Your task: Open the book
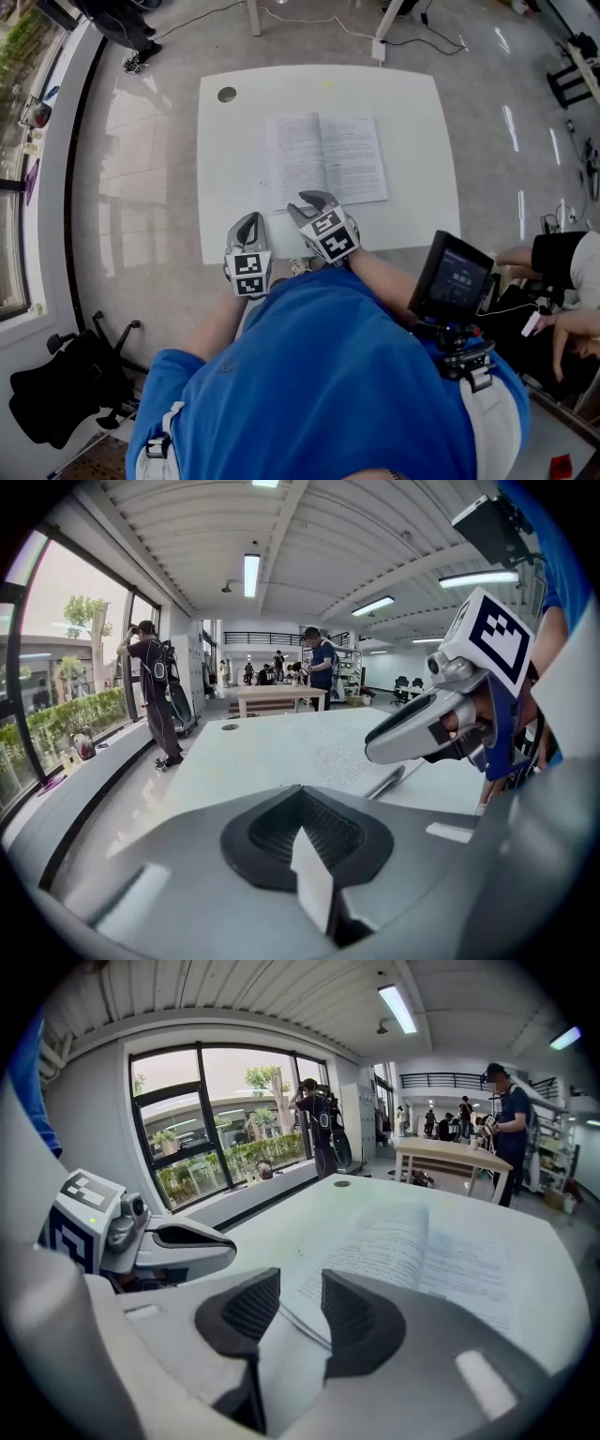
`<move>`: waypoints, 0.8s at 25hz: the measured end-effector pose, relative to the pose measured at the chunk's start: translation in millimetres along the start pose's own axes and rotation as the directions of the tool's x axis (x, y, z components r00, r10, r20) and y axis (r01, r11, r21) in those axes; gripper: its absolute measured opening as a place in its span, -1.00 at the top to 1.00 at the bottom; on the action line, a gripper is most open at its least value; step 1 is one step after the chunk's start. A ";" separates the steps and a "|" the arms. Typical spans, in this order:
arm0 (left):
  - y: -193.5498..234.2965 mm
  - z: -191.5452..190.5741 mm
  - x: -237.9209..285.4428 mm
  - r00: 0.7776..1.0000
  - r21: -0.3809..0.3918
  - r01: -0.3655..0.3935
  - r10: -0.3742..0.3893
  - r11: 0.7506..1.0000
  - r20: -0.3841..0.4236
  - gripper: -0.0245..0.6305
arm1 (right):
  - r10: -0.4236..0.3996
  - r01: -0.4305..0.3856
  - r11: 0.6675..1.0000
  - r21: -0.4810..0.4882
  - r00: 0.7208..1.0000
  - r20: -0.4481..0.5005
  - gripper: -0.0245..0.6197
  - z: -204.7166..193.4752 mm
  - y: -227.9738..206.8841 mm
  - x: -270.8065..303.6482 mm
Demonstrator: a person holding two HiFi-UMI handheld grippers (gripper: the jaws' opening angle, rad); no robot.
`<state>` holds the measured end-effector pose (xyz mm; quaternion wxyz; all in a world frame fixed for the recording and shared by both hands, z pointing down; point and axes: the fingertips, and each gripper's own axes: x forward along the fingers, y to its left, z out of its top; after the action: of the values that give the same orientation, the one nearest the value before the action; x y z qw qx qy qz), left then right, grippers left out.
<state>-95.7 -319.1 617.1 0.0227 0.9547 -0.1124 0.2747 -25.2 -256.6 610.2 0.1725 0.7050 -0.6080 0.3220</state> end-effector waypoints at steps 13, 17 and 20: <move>-72.4 5.7 6.4 0.996 0.037 0.094 -0.094 0.995 -0.002 0.90 | -0.022 0.018 0.998 0.060 0.998 0.067 0.50 -30.7 -5.0 -64.3; -85.8 3.4 2.6 0.995 0.048 0.101 -0.102 0.994 -0.001 0.90 | -0.019 0.013 0.998 0.065 0.996 0.084 0.50 -37.4 -4.0 -72.6; -92.7 3.4 -4.4 0.995 0.058 0.097 -0.097 0.994 0.005 0.90 | -0.012 0.006 0.999 0.053 0.995 0.100 0.50 -39.7 1.1 -80.4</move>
<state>-76.5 -228.3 613.6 0.0081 0.9604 -0.0580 0.2725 -40.2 -171.7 585.8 0.1245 0.7273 -0.6038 0.3014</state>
